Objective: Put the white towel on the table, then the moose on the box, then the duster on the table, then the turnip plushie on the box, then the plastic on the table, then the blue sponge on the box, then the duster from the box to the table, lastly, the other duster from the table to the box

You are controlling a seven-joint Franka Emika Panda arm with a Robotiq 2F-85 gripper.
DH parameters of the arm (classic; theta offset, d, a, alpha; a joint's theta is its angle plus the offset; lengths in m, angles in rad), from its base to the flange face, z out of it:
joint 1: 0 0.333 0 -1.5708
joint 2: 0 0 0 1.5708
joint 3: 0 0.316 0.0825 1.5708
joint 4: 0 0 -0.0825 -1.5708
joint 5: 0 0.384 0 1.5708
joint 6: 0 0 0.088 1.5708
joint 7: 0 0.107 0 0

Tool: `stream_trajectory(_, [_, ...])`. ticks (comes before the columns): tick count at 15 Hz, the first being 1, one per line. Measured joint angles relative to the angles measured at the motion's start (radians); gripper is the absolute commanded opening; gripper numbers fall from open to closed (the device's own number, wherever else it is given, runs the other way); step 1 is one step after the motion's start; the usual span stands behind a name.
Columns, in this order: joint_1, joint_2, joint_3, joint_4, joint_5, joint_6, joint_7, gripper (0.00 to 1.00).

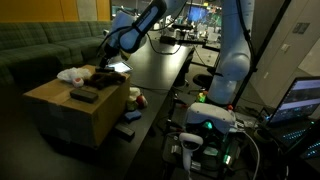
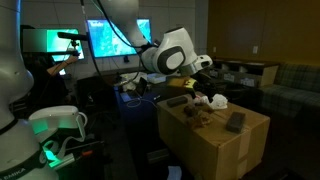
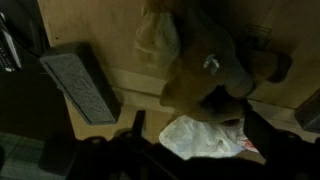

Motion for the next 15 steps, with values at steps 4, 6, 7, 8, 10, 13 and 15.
stream_trajectory(4, [-0.008,0.042,-0.018,0.079,0.005,-0.051,-0.029,1.00])
stream_trajectory(6, [-0.020,0.075,-0.019,0.123,0.011,-0.068,-0.057,1.00])
stream_trajectory(7, [-0.026,0.093,-0.019,0.147,0.016,-0.076,-0.071,1.00])
stream_trajectory(8, [-0.033,0.114,-0.019,0.171,0.019,-0.084,-0.086,1.00])
stream_trajectory(10, [-0.050,0.158,-0.018,0.223,0.027,-0.106,-0.114,1.00])
stream_trajectory(13, [-0.080,0.225,-0.015,0.306,0.037,-0.140,-0.152,1.00])
stream_trajectory(15, [-0.102,0.268,-0.013,0.361,0.051,-0.162,-0.177,1.00])
